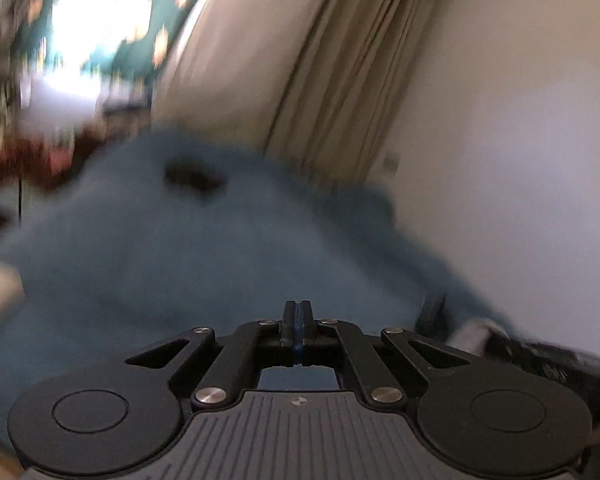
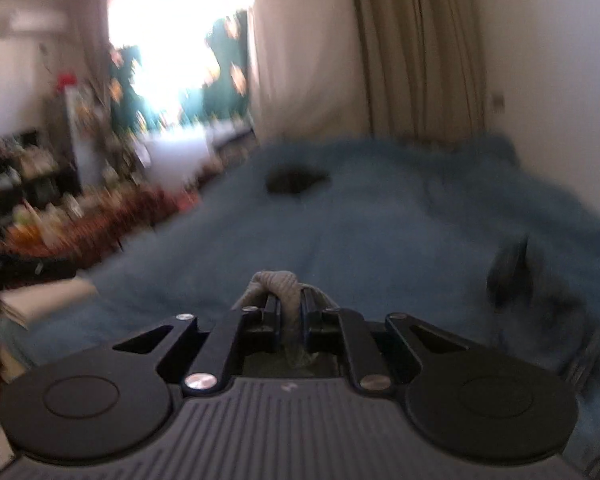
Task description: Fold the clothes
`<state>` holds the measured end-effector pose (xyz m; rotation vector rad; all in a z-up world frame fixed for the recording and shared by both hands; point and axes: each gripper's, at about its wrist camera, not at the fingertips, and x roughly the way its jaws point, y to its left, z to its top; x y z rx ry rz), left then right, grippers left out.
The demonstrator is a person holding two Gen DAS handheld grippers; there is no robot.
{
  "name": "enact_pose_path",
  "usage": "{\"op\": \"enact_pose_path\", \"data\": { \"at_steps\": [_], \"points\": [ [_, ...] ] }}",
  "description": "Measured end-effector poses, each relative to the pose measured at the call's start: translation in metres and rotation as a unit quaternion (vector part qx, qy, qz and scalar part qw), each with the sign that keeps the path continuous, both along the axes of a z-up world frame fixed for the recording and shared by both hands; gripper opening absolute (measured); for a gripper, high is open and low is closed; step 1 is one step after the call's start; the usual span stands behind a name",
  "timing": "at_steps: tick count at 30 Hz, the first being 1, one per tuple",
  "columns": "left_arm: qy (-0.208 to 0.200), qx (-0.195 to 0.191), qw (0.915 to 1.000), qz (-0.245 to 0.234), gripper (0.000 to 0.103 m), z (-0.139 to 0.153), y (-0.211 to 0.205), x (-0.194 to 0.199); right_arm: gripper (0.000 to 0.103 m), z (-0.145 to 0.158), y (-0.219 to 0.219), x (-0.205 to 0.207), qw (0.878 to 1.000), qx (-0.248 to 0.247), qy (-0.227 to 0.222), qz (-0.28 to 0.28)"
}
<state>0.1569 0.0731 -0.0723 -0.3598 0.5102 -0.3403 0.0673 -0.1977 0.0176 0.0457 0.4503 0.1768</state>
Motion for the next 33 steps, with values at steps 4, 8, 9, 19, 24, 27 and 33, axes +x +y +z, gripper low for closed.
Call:
{"op": "enact_pose_path", "data": {
  "at_steps": [4,8,9,19,24,27,33],
  "points": [
    [0.084,-0.005,0.9954,-0.046,0.002,-0.053,-0.012,0.025,0.01,-0.037,-0.029,0.04,0.999,0.014,0.032,-0.032],
    [0.142,-0.001,0.9849,-0.099,0.006,-0.085,-0.033,0.028,0.01,-0.062,-0.047,0.082,0.998,0.012,0.05,-0.044],
    [0.148,0.002,0.9827,-0.112,0.006,-0.087,-0.036,0.027,0.011,-0.069,-0.049,0.093,0.997,0.011,0.055,-0.046],
    [0.17,0.028,0.9634,-0.205,0.044,-0.096,-0.047,0.011,0.045,-0.118,-0.042,0.157,0.994,0.008,0.087,-0.06],
    [0.189,0.076,0.9542,-0.219,0.05,-0.104,-0.059,0.003,0.048,-0.109,-0.04,0.142,0.995,0.024,0.083,-0.057],
    [0.2,0.119,0.9464,-0.224,0.047,-0.119,-0.072,-0.004,0.05,-0.103,-0.041,0.128,0.995,0.025,0.077,-0.057],
    [0.186,0.134,0.957,-0.178,0.002,-0.121,-0.07,-0.005,0.051,-0.097,-0.05,0.112,0.995,0.023,0.073,-0.064]
  ]
}}
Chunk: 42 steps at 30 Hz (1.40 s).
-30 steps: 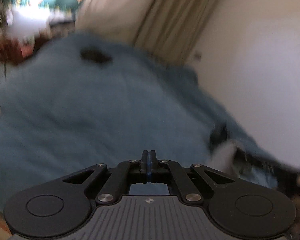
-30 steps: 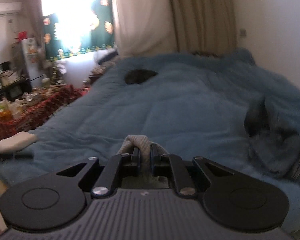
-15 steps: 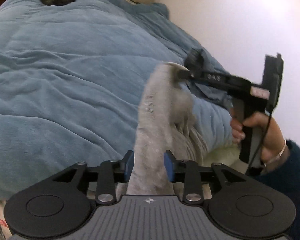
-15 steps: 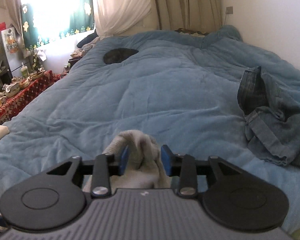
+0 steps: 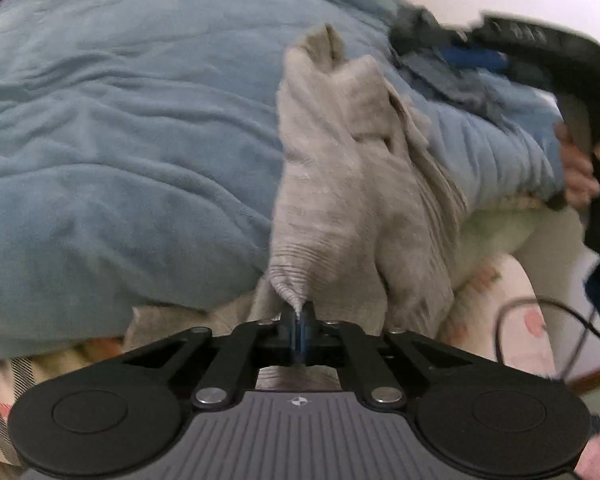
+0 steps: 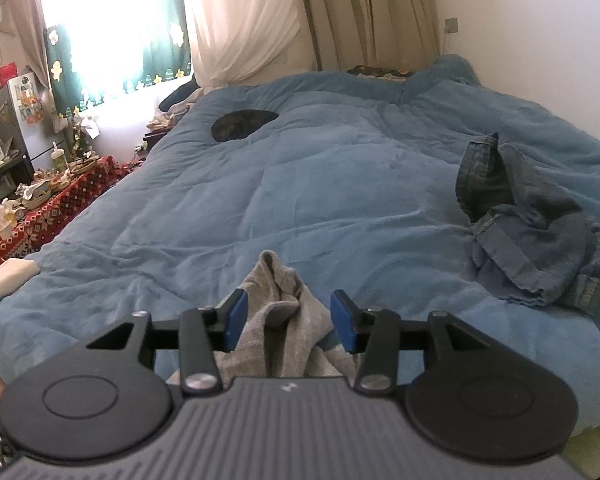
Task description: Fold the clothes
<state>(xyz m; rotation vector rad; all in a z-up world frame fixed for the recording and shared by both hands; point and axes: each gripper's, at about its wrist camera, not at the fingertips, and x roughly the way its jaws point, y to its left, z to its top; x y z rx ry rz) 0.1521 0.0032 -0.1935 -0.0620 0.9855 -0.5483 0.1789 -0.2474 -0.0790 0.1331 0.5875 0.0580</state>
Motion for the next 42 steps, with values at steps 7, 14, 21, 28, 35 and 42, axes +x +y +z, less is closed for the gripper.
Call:
{"op": "enact_pose_path", "data": {
  "at_steps": [7,14,21,28,35,42],
  "points": [
    [-0.103,-0.025,0.9884,0.109,0.002,0.065,0.052,0.029,0.051,0.003,-0.005,-0.009,1.0,0.003,-0.003,-0.002],
    [-0.076,0.011,0.9811,0.178,0.004,0.042,0.08,0.092,0.051,-0.002,-0.001,-0.003,1.0,0.011,0.006,0.007],
    [-0.02,-0.026,0.9772,0.21,0.025,0.029,0.111,0.083,0.051,-0.008,-0.004,0.003,1.0,0.013,0.017,0.011],
    [-0.042,-0.026,0.9916,0.12,0.038,0.064,0.094,0.041,0.051,-0.01,0.001,0.009,0.999,0.024,0.019,0.027],
    [-0.054,0.043,0.9963,0.052,0.043,0.048,0.05,0.032,0.051,-0.013,0.009,0.016,0.998,0.03,0.021,0.042],
    [-0.046,-0.045,0.9895,0.129,0.019,0.05,0.068,0.066,0.051,-0.013,0.006,0.016,0.999,0.025,0.025,0.036]
  ]
}}
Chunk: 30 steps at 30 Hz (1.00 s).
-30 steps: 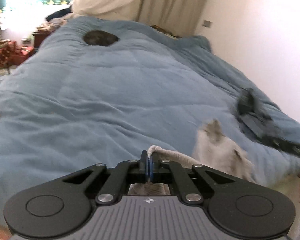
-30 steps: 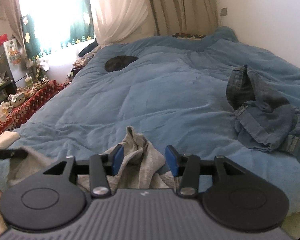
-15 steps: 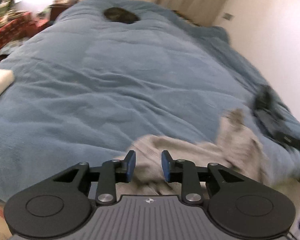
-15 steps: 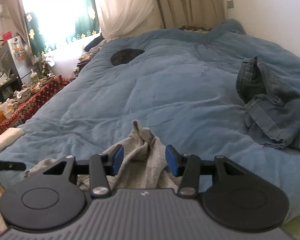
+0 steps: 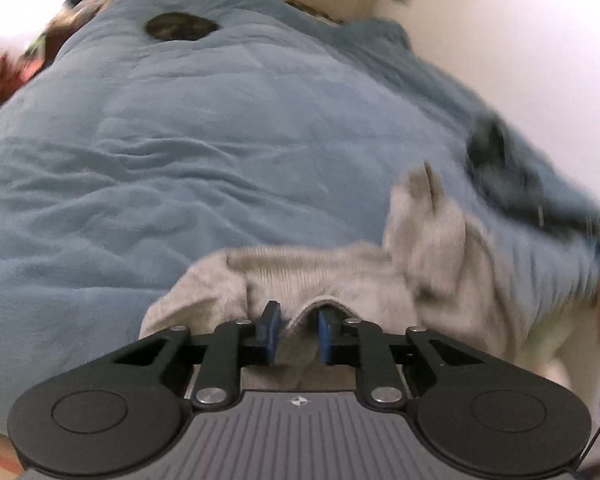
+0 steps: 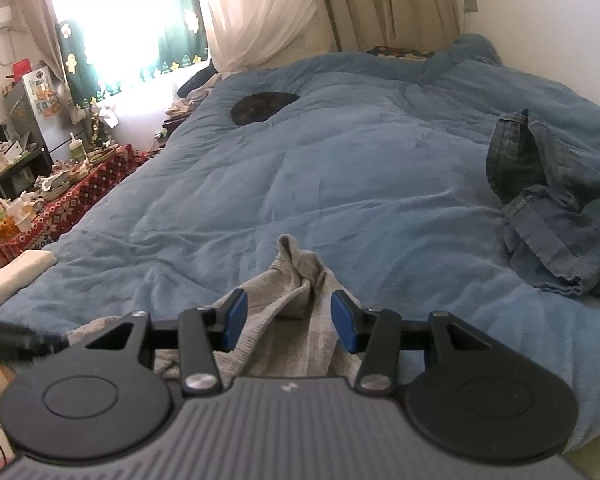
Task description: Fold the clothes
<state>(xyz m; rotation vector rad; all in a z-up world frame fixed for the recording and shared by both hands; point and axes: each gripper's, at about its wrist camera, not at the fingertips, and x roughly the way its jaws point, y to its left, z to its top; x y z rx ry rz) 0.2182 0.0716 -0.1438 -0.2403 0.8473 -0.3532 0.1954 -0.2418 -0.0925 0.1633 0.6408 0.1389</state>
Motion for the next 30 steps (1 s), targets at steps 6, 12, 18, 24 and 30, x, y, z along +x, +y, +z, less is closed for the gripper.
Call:
{"op": "enact_pose_path", "data": {
  "at_steps": [6,12,18,24,30],
  "points": [
    [-0.004,-0.046,0.9954,0.084,0.019,0.004,0.028,0.03,0.051,-0.008,0.006,0.005,1.0,-0.01,0.015,0.015],
    [-0.013,-0.029,0.9941,0.104,0.019,0.004,0.03,0.026,0.022,-0.023,0.025,0.015,0.996,-0.052,0.044,0.056],
    [-0.038,-0.019,0.9963,0.074,0.015,0.013,0.029,0.008,0.01,-0.038,0.044,0.025,0.989,-0.103,0.067,0.087],
    [-0.033,-0.025,0.9977,0.054,0.014,0.014,0.033,-0.005,0.01,-0.042,0.055,0.052,0.989,-0.089,0.062,0.105],
    [-0.021,-0.033,0.9981,0.047,0.014,0.011,0.025,-0.01,0.01,-0.033,0.068,0.087,0.99,-0.068,0.036,0.118]
  ]
}}
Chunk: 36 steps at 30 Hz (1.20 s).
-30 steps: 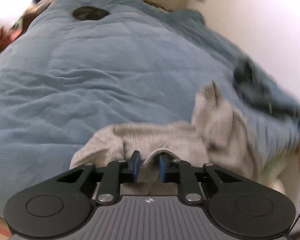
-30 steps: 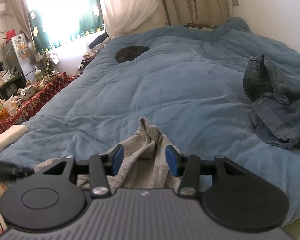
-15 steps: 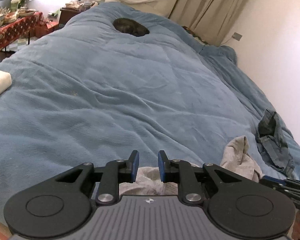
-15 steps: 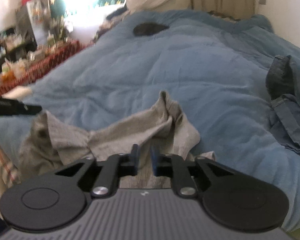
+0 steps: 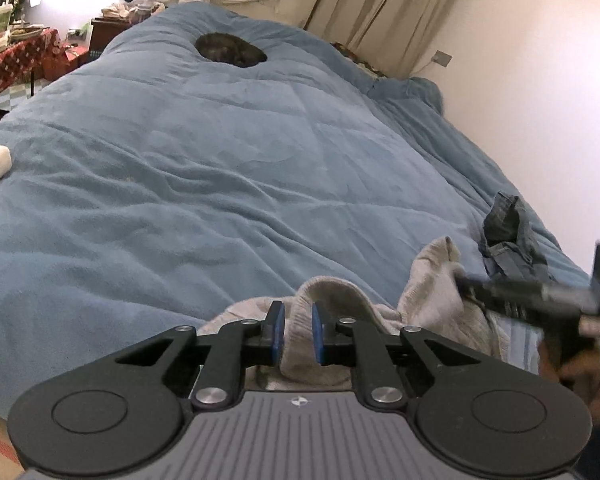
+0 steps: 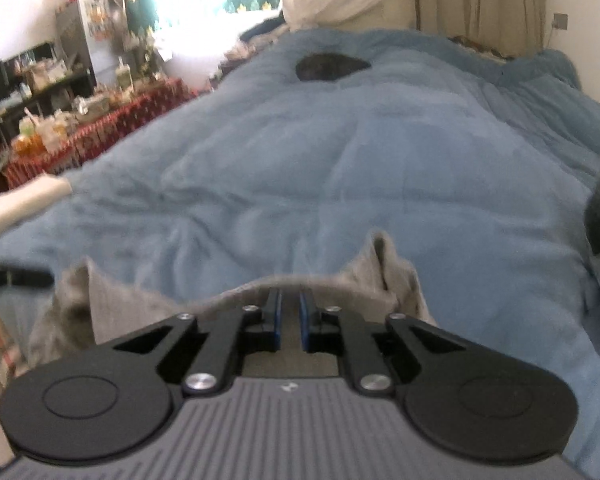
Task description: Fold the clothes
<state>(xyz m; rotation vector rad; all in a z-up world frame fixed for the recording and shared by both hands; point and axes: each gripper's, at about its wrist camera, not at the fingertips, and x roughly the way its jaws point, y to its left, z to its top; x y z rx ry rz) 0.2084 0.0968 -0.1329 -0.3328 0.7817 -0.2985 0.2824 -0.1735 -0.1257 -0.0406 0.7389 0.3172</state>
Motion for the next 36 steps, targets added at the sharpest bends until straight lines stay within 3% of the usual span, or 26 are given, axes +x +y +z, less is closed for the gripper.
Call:
{"op": "enact_pose_path", "data": {
  "at_steps": [5,10,14,17,21,25,29,36],
  "points": [
    [-0.003,0.005,0.9993,-0.036,0.014,0.002,-0.017,0.002,0.011,0.007,0.007,0.018,1.0,0.007,-0.011,0.003],
    [0.027,0.028,0.9945,-0.097,0.014,-0.006,-0.045,0.019,0.011,0.009,-0.01,-0.006,1.0,0.015,-0.009,-0.011],
    [0.035,0.021,0.9907,-0.13,0.014,-0.013,-0.067,0.033,0.011,0.009,-0.029,-0.029,0.999,0.022,-0.003,-0.028],
    [0.026,-0.004,0.9908,-0.132,0.014,-0.011,-0.074,0.049,0.012,0.01,-0.042,-0.044,0.999,0.027,0.0,-0.039],
    [0.022,0.0,0.9922,-0.122,0.014,-0.016,-0.08,0.076,0.012,0.009,-0.053,-0.052,0.998,0.033,0.007,-0.048],
    [0.062,0.019,0.9924,-0.105,0.014,-0.034,-0.079,0.099,0.012,0.005,-0.053,-0.051,0.999,0.029,0.01,-0.041],
    [0.065,-0.022,0.9931,-0.095,0.014,-0.03,-0.053,0.088,0.016,0.002,-0.046,-0.041,1.0,0.016,0.007,-0.022],
    [0.05,-0.014,0.9956,-0.079,0.014,-0.011,-0.022,0.057,0.029,-0.012,-0.032,-0.016,0.998,-0.055,0.004,0.009]
  ]
}}
